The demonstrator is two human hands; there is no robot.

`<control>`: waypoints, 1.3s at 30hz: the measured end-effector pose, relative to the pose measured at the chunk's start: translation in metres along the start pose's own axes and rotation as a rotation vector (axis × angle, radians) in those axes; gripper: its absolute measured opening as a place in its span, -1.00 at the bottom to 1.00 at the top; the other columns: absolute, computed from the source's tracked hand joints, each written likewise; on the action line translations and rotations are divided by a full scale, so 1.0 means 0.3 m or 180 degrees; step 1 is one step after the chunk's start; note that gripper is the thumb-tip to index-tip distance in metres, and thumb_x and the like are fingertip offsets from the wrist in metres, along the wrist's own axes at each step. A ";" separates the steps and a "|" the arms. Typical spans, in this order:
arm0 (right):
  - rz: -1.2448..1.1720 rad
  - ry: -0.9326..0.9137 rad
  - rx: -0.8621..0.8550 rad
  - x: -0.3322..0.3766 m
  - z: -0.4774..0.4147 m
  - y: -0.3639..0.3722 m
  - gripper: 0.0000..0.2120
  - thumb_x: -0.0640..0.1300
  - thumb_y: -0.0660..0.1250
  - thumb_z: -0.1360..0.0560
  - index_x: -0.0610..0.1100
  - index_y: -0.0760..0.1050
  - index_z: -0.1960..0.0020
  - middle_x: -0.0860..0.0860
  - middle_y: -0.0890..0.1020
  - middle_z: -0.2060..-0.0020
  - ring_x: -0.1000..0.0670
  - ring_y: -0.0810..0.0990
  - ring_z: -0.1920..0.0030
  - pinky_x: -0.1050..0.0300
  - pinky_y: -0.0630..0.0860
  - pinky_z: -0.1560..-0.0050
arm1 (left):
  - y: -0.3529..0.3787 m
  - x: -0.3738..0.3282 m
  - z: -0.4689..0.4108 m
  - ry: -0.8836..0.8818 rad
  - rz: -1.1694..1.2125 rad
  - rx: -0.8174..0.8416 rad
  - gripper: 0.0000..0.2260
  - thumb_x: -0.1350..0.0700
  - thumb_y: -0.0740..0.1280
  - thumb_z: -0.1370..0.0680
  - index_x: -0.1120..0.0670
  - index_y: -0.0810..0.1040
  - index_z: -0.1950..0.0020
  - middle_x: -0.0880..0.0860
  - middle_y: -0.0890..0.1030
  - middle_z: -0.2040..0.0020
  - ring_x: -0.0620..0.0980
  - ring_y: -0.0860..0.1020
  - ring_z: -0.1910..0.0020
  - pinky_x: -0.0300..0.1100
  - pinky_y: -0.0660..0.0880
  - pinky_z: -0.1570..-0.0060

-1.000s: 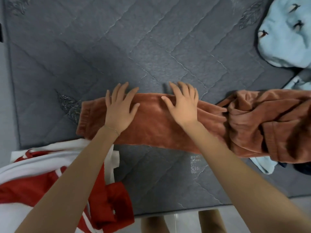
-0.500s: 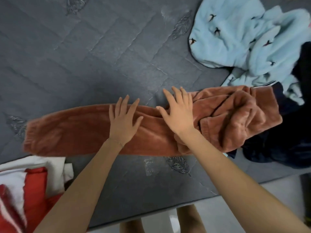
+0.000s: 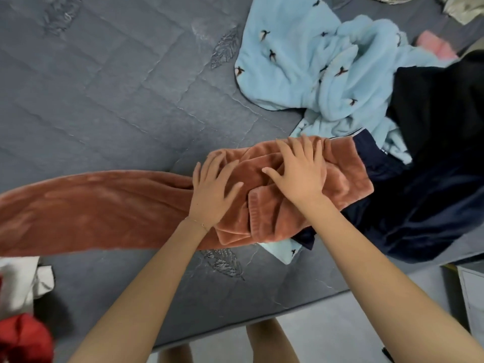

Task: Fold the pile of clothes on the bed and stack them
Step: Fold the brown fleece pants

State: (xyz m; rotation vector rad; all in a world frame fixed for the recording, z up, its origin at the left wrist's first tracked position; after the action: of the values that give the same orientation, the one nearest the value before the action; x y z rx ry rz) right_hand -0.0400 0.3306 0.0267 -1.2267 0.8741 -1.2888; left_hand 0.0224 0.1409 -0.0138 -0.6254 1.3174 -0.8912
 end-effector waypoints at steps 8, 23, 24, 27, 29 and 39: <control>0.0101 0.0243 0.0311 -0.133 -0.003 -0.002 -0.47 0.07 0.37 -0.51 -0.07 0.39 -0.42 -0.13 0.42 -0.32 -0.20 0.33 -0.33 -0.15 0.20 -0.35 | 0.152 -0.158 -0.028 0.0146 -0.0019 0.0300 -0.54 -0.19 0.08 -0.57 0.07 0.61 -0.14 0.10 0.45 -0.34 0.13 0.34 -0.40 0.08 0.09 -0.47; -0.2060 -0.0271 0.0004 0.057 0.008 -0.047 -0.87 0.02 0.43 -0.46 -0.01 0.64 0.21 0.16 0.68 0.22 0.09 0.61 0.06 0.08 0.50 -0.08 | 0.028 -0.116 -0.008 -0.0582 0.2184 0.0679 -0.81 0.14 0.23 -0.65 0.14 0.45 0.15 -0.11 0.42 0.26 -0.30 0.42 0.21 -0.36 0.35 0.05; -0.2092 -0.0254 0.0031 0.082 0.007 -0.050 -0.86 0.04 0.43 -0.46 0.00 0.64 0.20 0.18 0.67 0.22 0.12 0.60 0.05 0.11 0.49 -0.09 | -0.010 -0.096 0.004 -0.0617 0.2172 0.0649 -0.84 0.16 0.21 -0.66 0.16 0.44 0.10 -0.10 0.42 0.23 -0.35 0.42 0.16 -0.48 0.29 0.03; -0.1865 -0.0244 0.0283 0.179 -0.002 -0.042 -0.77 0.18 0.38 -0.47 0.02 0.59 0.16 0.17 0.66 0.19 0.15 0.60 0.07 0.02 0.53 -0.04 | -0.122 0.012 0.050 -0.0429 0.1976 0.0294 -0.87 0.14 0.21 -0.66 0.12 0.42 0.07 -0.07 0.46 0.16 -0.20 0.45 0.06 -0.23 0.37 -0.02; -0.1785 -0.0530 0.0443 0.273 -0.002 -0.034 -0.75 0.14 0.38 -0.49 -0.03 0.55 0.19 0.16 0.63 0.23 0.11 0.58 0.13 -0.03 0.52 -0.01 | -0.192 0.104 0.080 -0.0408 0.1819 0.0243 -0.88 0.12 0.23 -0.65 0.11 0.43 0.06 -0.07 0.51 0.18 -0.17 0.47 0.14 -0.16 0.39 0.04; -0.1178 -0.0958 0.1222 0.738 0.054 0.102 -0.60 0.27 0.35 -0.47 0.00 0.40 0.33 0.12 0.50 0.40 0.01 0.52 0.29 0.04 0.42 0.26 | -0.524 0.562 0.266 -0.0628 0.1518 0.0266 -0.93 0.14 0.29 -0.62 0.07 0.56 0.01 -0.11 0.61 0.08 -0.20 0.53 0.04 -0.31 0.40 -0.14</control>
State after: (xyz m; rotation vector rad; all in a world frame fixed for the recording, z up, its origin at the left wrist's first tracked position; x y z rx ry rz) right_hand 0.0123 0.1129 0.0355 -1.2598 0.1722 -1.4316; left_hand 0.0723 -0.0923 0.0366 -0.3027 1.1742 -0.4776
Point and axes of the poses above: each hand's wrist, its own z-axis away from the middle knuckle, its own y-axis out of the palm, x = y × z, the point moved 3 cm from there along -z, towards the middle knuckle
